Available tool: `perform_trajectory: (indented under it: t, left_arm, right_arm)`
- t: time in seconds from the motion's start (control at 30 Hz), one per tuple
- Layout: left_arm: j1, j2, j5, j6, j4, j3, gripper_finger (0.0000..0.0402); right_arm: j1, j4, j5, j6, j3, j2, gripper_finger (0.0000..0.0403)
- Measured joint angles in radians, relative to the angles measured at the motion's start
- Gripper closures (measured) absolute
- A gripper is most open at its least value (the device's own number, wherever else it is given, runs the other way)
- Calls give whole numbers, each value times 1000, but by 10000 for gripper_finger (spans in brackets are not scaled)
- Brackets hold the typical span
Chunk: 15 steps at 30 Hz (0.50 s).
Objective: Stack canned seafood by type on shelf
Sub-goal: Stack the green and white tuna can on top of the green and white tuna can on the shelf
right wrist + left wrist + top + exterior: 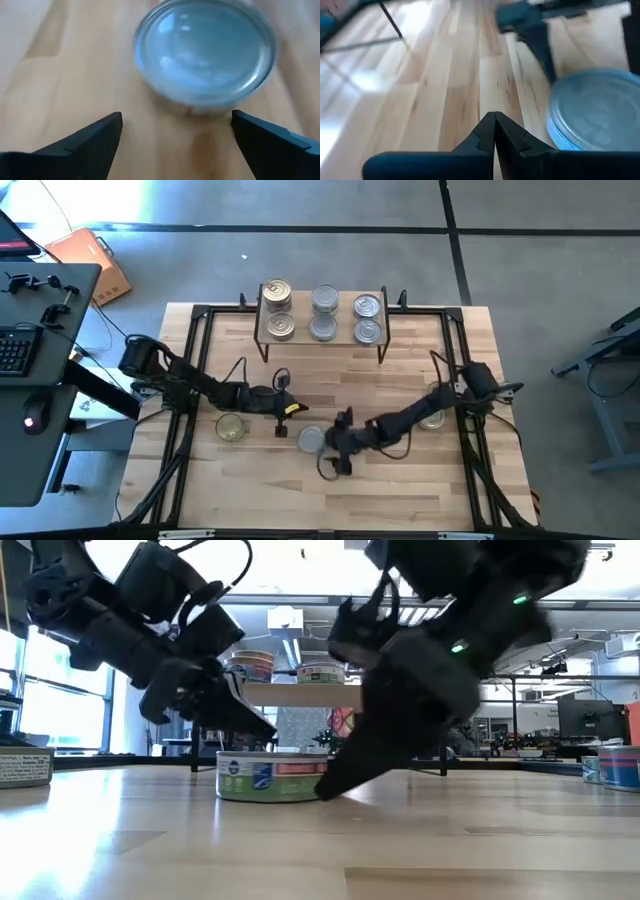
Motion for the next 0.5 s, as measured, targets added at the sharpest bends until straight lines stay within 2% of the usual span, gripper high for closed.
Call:
perform_trajectory:
  t: [0.17,0.3,0.4,0.5]
  left_arm:
    - [-37,-72,44,13,-80,-1,401]
    - [-103,-158,101,-9,-224,-1,401]
    - [-154,-209,153,-58,-343,-2,401]
    - [-194,-206,194,-119,-388,-1,401]
  right_arm:
    - [90,-40,135,70,-3,-22,41]
    - [128,-58,243,74,-3,-26,41]
    - [121,-66,258,68,-3,-26,41]
    - [96,-56,256,23,-3,-27,41]
